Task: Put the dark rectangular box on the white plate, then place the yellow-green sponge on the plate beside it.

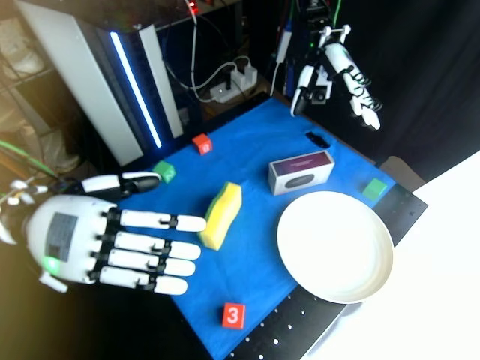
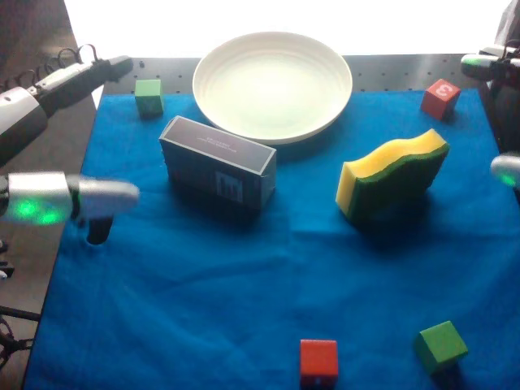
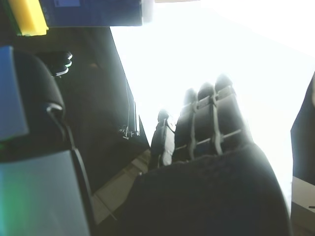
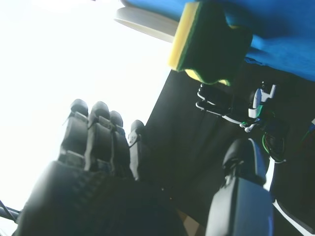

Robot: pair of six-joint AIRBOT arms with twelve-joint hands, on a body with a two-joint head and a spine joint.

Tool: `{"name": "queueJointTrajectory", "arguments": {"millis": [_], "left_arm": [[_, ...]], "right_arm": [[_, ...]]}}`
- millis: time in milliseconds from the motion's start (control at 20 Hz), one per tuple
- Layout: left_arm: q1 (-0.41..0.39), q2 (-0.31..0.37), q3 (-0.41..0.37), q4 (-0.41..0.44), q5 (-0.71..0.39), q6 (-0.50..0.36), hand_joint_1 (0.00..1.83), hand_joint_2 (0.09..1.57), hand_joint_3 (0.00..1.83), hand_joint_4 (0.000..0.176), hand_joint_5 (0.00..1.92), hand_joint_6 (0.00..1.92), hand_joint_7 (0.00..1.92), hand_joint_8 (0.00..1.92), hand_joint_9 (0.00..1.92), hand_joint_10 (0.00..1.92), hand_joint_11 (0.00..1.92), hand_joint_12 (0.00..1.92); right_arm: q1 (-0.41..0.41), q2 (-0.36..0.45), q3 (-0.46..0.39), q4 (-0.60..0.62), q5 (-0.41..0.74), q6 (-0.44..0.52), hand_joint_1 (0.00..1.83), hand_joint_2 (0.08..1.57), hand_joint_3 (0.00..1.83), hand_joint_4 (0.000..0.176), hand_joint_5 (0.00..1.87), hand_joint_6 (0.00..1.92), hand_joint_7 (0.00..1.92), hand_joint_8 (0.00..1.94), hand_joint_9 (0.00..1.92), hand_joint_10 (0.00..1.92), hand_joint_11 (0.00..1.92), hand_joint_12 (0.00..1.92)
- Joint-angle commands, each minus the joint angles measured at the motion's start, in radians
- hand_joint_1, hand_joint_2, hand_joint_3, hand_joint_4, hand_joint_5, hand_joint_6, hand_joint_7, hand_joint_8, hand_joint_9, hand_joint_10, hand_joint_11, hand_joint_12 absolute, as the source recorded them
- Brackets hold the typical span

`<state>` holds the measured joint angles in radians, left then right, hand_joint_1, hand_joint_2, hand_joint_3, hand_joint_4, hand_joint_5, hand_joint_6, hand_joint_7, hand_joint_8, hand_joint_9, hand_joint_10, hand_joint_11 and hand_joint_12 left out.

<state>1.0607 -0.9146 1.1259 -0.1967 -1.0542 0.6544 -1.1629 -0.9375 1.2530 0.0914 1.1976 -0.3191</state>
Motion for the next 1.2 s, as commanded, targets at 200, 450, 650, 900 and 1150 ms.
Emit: {"name": "queueJointTrajectory", "arguments": {"millis": [200,450,650,900,1150], "left_arm": [[-0.011,-0.003,0.009,-0.006,-0.109,-0.007,0.69,1.01,0.00,0.090,0.11,0.00,0.04,0.01,0.03,0.00,0.00,0.20],[-0.103,-0.036,0.054,0.089,0.019,-0.007,0.80,0.97,0.00,0.134,0.15,0.01,0.09,0.00,0.03,0.01,0.03,0.08],[-0.229,-0.072,0.098,0.235,0.172,-0.010,0.85,0.94,0.00,0.128,0.16,0.01,0.09,0.00,0.03,0.00,0.03,0.09],[-0.363,-0.136,0.182,0.460,0.364,-0.104,0.89,0.89,0.01,0.067,0.26,0.01,0.23,0.01,0.16,0.00,0.00,0.38],[-0.436,-0.204,0.253,0.629,0.486,-0.191,0.95,0.99,0.00,0.073,0.44,0.01,0.47,0.00,0.44,0.01,0.22,0.62]], "right_arm": [[0.013,-0.004,0.007,0.028,0.119,0.005,0.74,1.19,0.00,0.106,0.28,0.00,0.20,0.00,0.22,0.01,0.00,0.47],[0.013,-0.010,0.012,0.028,0.116,0.005,0.81,1.19,0.00,0.091,0.30,0.00,0.22,0.00,0.23,0.00,0.00,0.45],[0.013,-0.011,0.014,0.022,0.116,0.005,0.84,1.19,0.00,0.107,0.30,0.00,0.22,0.00,0.25,0.00,0.00,0.48],[0.013,-0.016,0.019,0.018,0.113,0.005,0.82,1.19,0.00,0.102,0.29,0.00,0.21,0.00,0.21,0.00,0.00,0.45],[0.013,-0.019,0.022,0.016,0.112,0.005,0.94,1.19,0.00,0.102,0.30,0.00,0.19,0.00,0.15,0.00,0.00,0.31]]}}
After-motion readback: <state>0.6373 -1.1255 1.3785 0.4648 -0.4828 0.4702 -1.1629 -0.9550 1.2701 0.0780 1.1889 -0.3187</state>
